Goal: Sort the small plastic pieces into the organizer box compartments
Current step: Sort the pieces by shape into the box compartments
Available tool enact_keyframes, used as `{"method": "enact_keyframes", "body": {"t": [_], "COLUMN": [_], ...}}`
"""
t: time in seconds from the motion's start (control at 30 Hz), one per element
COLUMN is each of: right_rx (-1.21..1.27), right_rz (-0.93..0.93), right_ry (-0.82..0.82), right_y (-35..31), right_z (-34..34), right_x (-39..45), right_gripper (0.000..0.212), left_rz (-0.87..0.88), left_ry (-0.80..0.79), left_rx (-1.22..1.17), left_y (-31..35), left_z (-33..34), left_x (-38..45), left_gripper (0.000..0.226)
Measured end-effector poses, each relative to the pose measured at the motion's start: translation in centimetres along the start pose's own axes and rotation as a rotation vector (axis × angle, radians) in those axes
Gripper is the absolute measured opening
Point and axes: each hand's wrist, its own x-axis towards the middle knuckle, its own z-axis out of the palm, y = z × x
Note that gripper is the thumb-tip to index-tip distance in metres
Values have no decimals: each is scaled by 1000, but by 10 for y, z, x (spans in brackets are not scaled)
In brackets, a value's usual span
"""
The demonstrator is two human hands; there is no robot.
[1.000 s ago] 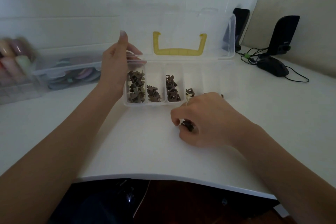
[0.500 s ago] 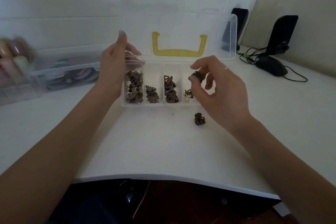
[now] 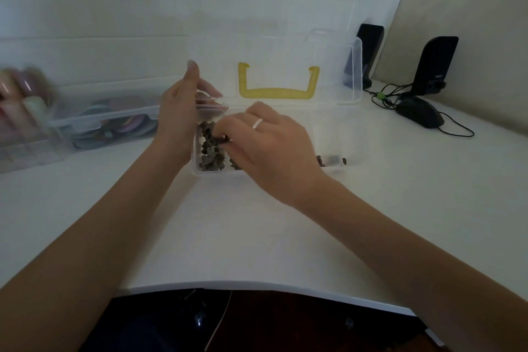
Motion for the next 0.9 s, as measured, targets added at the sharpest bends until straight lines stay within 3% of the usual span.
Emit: {"method": "enact_keyframes", "body": {"t": [0.2,0.3,0.4,0.5,0.67,0.9], "right_rx": [-131,-162,-163,-20,57,-75], "right_rz": [111,103,29,68,165,-116], "right_ry": [-3,-32,-143,-295,-198,-313], "right_y": [3,3,11,29,61,55], "right_z": [21,19,9,-13,-56,-62], "right_x": [25,23,9,-6,-37,-69], "right_gripper": [8,28,34,44,25,19], "left_rz": [4,-12,-6,27,41,50], "left_ry": [8,10,-2,-1,-3,-3], "left_rx": [19,21,23,24,51,87], "left_y": [-1,-1,-2,-1,2,6], "left_z": [0,-1,-3,-1,2,4], "left_x": [-1,2,1,-3,-4,-10], "left_gripper": [52,52,53,51,53,52]}}
